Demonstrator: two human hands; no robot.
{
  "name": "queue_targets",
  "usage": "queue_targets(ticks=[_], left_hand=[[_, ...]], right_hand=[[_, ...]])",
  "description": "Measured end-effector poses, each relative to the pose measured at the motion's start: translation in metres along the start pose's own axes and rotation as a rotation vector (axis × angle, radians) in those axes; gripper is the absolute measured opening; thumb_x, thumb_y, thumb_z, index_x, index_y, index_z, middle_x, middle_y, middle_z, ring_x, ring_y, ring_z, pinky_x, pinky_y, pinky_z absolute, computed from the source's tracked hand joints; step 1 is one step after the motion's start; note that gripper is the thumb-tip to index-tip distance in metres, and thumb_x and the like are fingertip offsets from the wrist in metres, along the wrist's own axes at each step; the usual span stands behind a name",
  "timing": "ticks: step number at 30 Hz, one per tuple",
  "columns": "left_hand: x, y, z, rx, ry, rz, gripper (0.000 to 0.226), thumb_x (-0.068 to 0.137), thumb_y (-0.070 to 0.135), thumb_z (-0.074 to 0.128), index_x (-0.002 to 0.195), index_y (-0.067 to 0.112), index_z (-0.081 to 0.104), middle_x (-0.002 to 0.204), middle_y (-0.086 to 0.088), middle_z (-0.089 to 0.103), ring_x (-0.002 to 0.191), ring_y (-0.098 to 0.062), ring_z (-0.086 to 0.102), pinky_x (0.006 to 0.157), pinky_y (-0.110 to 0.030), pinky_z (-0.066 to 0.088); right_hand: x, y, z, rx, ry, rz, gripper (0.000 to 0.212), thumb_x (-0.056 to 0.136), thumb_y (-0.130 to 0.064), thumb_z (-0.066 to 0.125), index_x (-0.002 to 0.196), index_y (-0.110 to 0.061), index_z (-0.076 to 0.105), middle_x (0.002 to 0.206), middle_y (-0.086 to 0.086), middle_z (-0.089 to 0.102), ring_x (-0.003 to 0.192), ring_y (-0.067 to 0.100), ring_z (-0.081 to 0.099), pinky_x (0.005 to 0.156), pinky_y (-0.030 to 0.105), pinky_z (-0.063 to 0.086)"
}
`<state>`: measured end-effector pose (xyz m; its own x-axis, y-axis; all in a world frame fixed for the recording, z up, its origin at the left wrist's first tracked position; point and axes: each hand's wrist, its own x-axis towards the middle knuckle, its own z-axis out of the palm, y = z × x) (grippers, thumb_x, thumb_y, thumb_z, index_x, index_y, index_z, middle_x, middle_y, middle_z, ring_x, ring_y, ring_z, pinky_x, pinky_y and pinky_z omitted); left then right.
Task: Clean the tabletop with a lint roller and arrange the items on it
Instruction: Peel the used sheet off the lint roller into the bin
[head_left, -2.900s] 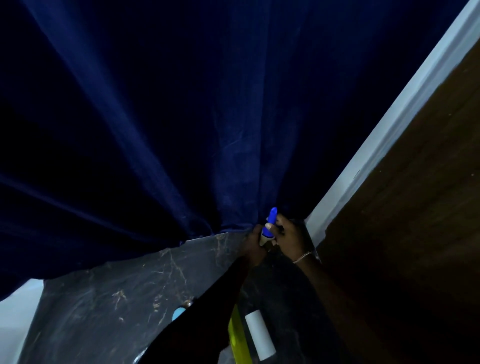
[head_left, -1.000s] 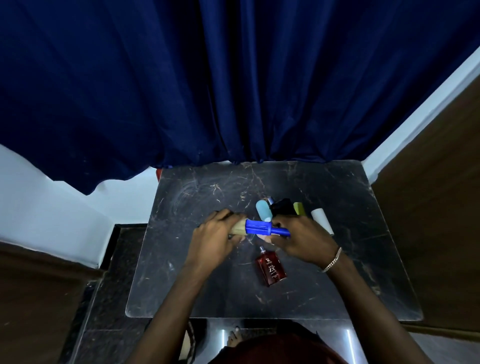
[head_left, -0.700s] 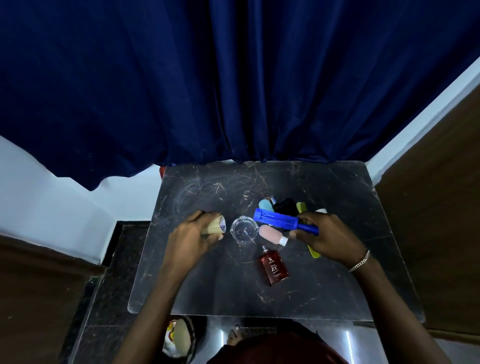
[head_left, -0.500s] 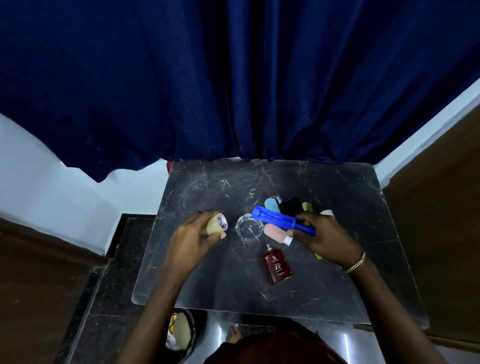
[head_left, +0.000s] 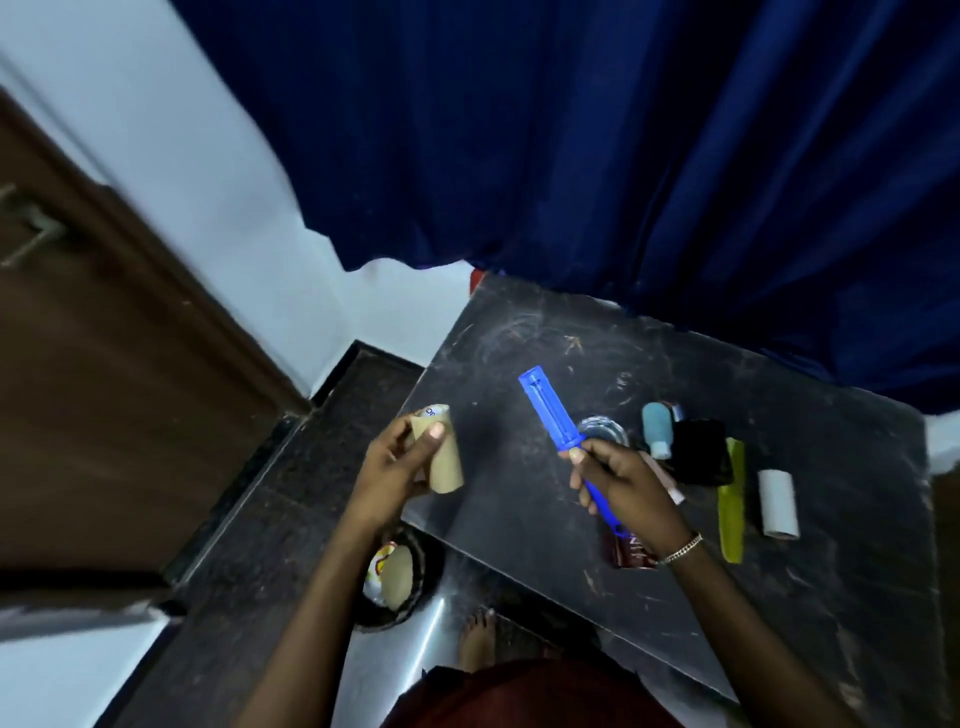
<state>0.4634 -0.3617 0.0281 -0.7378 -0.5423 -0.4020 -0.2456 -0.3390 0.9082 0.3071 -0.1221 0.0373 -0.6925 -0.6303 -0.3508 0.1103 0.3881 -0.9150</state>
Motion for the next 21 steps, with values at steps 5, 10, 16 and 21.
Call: queue_targets(ticks=[5,10,16,21], left_hand=[[-0.039,-0.009,-0.055,-0.122,0.156,0.016,0.021,0.096,0.023,0.069,0.116,0.018,0.071,0.101,-0.006,0.076,0.085,-0.019,0.070,0.068,-0.033,0.059],[-0.084,-0.039,-0.109,-0.135,0.358,-0.006,0.018,0.095,0.018,0.070,0.112,0.021,0.071,0.098,0.004,0.076,0.089,-0.011,0.069,0.080,-0.040,0.057],[-0.128,-0.079,-0.164,-0.202,0.565,-0.080,0.017,0.095,0.021,0.070,0.111,0.026,0.072,0.099,0.003,0.076,0.089,-0.008,0.071,0.071,-0.041,0.062],[-0.146,-0.107,-0.188,-0.240,0.690,-0.108,0.018,0.097,0.015,0.067,0.114,0.020,0.070,0.094,0.006,0.074,0.084,-0.003,0.069,0.064,-0.034,0.061]], right_hand=[[0.022,-0.010,0.069,0.003,-0.186,0.018,0.022,0.103,-0.013,0.048,0.108,0.001,0.065,0.070,0.007,0.060,0.051,0.013,0.050,0.047,0.026,0.042],[0.034,-0.015,0.143,-0.016,-0.381,0.053,0.022,0.103,-0.013,0.049,0.110,0.004,0.062,0.076,0.011,0.064,0.058,0.020,0.055,0.053,0.028,0.044],[0.038,-0.013,0.230,-0.042,-0.567,0.116,0.024,0.102,-0.014,0.050,0.113,0.006,0.059,0.085,0.016,0.068,0.067,0.023,0.062,0.058,0.023,0.048],[0.038,0.002,0.285,-0.064,-0.649,0.170,0.026,0.102,-0.010,0.049,0.118,0.009,0.055,0.104,0.028,0.070,0.079,0.029,0.065,0.063,0.023,0.052]])
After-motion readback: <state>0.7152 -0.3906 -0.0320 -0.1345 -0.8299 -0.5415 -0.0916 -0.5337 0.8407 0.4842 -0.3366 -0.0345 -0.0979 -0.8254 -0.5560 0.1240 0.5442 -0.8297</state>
